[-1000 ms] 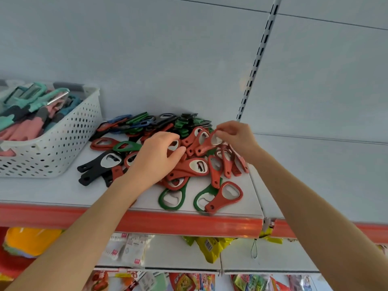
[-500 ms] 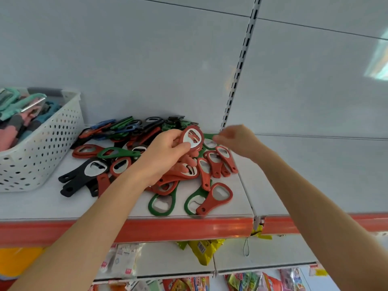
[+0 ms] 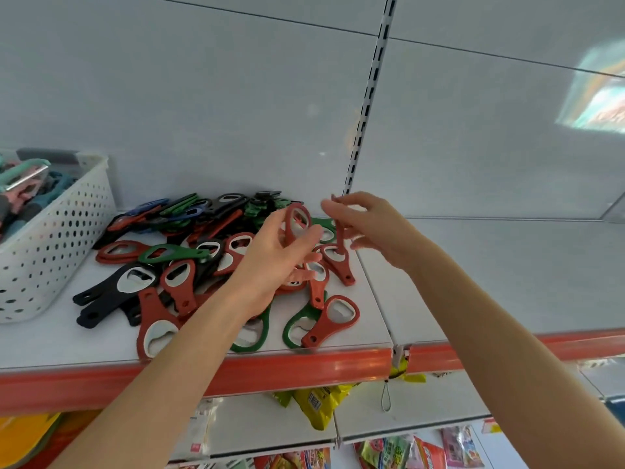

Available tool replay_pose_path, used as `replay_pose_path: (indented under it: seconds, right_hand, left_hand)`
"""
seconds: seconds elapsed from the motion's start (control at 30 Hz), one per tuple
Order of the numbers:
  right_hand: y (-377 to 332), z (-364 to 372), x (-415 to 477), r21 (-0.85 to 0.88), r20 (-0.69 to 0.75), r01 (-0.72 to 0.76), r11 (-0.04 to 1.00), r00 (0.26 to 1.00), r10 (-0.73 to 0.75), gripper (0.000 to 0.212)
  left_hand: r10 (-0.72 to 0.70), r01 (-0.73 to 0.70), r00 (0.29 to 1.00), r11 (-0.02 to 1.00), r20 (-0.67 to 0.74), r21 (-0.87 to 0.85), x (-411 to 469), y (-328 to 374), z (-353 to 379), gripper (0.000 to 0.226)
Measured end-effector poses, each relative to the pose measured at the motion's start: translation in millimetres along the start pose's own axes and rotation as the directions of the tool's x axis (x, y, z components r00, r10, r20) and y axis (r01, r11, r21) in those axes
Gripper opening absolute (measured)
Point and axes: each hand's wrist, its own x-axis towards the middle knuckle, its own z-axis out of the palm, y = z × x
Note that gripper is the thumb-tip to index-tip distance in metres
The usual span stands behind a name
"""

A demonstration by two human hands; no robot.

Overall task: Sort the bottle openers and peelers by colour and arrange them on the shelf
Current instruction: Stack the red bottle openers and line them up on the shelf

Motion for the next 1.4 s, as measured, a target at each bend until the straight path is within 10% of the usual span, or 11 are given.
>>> replay_pose_path:
  seconds: [0.33, 0.57, 0.83, 1.03, 1.2, 1.4]
  right_hand:
    - [0, 21, 9, -0.044, -0.014, 0.135, 0.99, 0.991, -0.136, 0.037]
    - [46, 11, 34, -0.716, 0.173, 0.145, 0.683, 0.985, -0.028, 0.042]
    - [38, -8, 27, -0.157, -0.141, 0.026, 0.987, 0.989, -0.048, 0.022]
    - [-6, 13, 2, 0.201, -0.047, 0.168, 0.965, 0.986, -0.162, 0.009]
    - [13, 22, 17, -0.183, -0.159, 0.236, 0.954, 0.951, -0.266, 0.013]
    - [47, 21, 29, -0.673, 0.226, 0.213, 0.708, 0.971, -0.077, 0.039]
  left_hand:
    - [-0.005, 0.009, 0.999, 0.99, 0.034, -0.138, -2, 0, 8, 0.032]
    - [-0.031, 0.021, 0.997, 0.992, -0.078, -0.122, -2, -2, -9, 0.037]
    - [-0.064, 0.045, 0.989, 0.988, -0.133, -0.145, 0, -2, -7, 0.038]
    - [-0.076, 0.077, 0.997, 0.963, 0.015, -0.259, -3, 0, 10, 0.033]
    - [-0.088, 0.06, 0.991, 0.965, -0.099, -0.254, -6, 2, 0, 0.04]
    - [-0.097, 0.07, 0.987, 0.977, -0.127, -0.201, -9, 3, -14, 0.052]
